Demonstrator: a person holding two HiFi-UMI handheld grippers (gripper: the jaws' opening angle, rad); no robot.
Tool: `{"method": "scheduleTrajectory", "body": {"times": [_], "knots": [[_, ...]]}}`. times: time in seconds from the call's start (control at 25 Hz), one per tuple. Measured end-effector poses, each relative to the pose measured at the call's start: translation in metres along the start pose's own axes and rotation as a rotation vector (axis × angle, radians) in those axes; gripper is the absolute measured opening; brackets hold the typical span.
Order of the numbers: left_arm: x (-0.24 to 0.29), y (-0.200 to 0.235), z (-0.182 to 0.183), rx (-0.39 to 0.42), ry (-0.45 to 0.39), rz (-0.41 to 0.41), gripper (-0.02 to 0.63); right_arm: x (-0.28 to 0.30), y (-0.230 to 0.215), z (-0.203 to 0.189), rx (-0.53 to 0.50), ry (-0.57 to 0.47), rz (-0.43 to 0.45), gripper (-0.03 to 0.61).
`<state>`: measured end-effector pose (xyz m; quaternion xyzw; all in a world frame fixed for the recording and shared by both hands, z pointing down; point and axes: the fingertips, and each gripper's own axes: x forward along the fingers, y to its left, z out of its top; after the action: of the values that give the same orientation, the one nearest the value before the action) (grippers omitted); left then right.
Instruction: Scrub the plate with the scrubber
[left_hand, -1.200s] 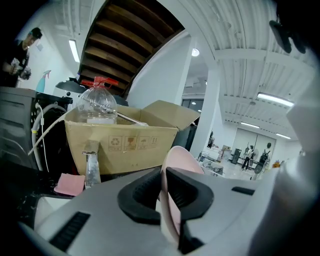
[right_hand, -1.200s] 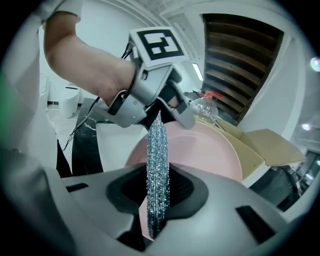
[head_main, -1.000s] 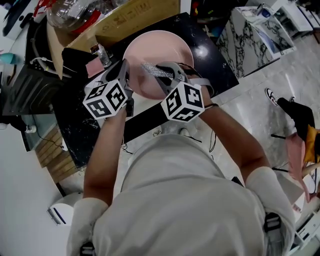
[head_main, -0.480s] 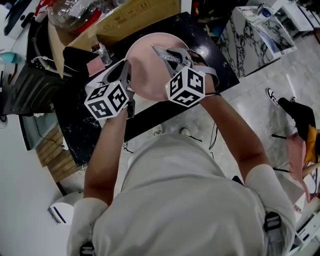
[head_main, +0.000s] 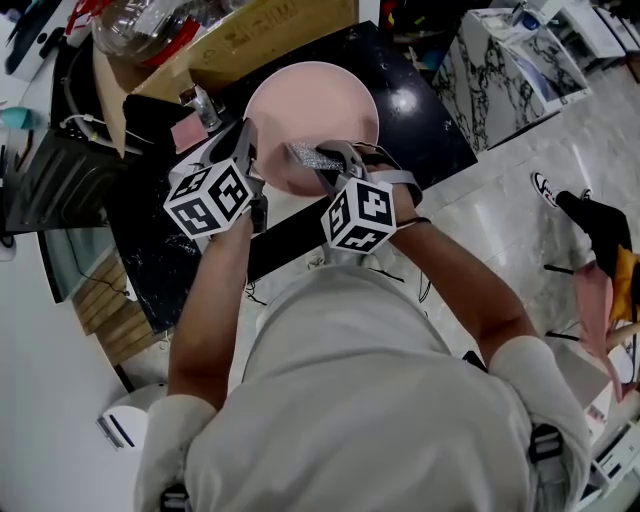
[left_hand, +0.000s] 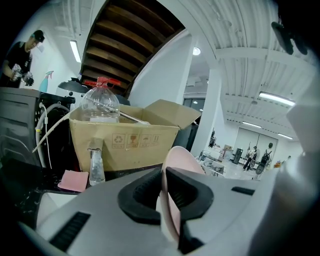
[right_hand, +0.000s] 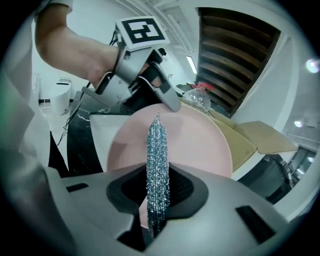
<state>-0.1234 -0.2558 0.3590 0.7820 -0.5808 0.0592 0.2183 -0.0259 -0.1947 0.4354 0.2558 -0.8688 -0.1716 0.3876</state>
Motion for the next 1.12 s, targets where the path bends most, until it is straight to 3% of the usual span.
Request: {"method": "scheduleTrajectory", "body": {"times": [0.2,0.68,0.84,1.12], "knots": [[0.000,0.002,-0.003,0.017,0.013,0.012,0.028,-0.004,0.015,0.004,0.024,-0.024,0.040,0.077],[-0.008,0.006,-0.013,0.026,0.024,0.028,0.018,-0.009,-0.095,-0.001,-0.012,0.008,-0.219,0.077],[-0.009,0.008,-0.014,0.033,0.024,0.039,0.020,-0.004,-0.097,-0.009,-0.002,0.036,-0.208,0.077],[-0.007,0.017,-0.010,0.012,0.014,0.050,0.021,0.001,-0.057,-0.022,0.048,0.041,-0.125,0.076]]}}
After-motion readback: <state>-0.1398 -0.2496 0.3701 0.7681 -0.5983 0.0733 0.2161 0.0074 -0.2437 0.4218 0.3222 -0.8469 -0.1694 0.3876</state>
